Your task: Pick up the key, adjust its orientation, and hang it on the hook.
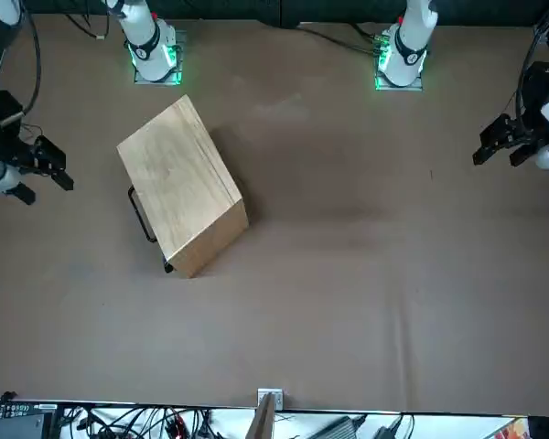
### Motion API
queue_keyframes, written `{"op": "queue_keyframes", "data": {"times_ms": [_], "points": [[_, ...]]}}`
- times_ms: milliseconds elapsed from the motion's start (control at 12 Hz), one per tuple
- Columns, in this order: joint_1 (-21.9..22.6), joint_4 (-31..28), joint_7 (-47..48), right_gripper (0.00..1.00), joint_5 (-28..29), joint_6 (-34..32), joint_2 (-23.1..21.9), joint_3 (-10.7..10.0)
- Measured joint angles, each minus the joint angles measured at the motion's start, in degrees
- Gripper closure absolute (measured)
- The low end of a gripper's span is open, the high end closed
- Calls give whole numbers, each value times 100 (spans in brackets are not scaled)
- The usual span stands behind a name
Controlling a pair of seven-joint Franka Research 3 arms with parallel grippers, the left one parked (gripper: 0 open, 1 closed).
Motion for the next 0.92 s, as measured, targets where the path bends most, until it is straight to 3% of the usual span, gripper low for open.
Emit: {"op": "queue_keyframes", "data": {"times_ms": [583, 917], "points": [[-57, -197, 1301, 0, -363, -470, -433, -9], [-86, -349, 1517, 0, -366, -471, -511, -24]]}}
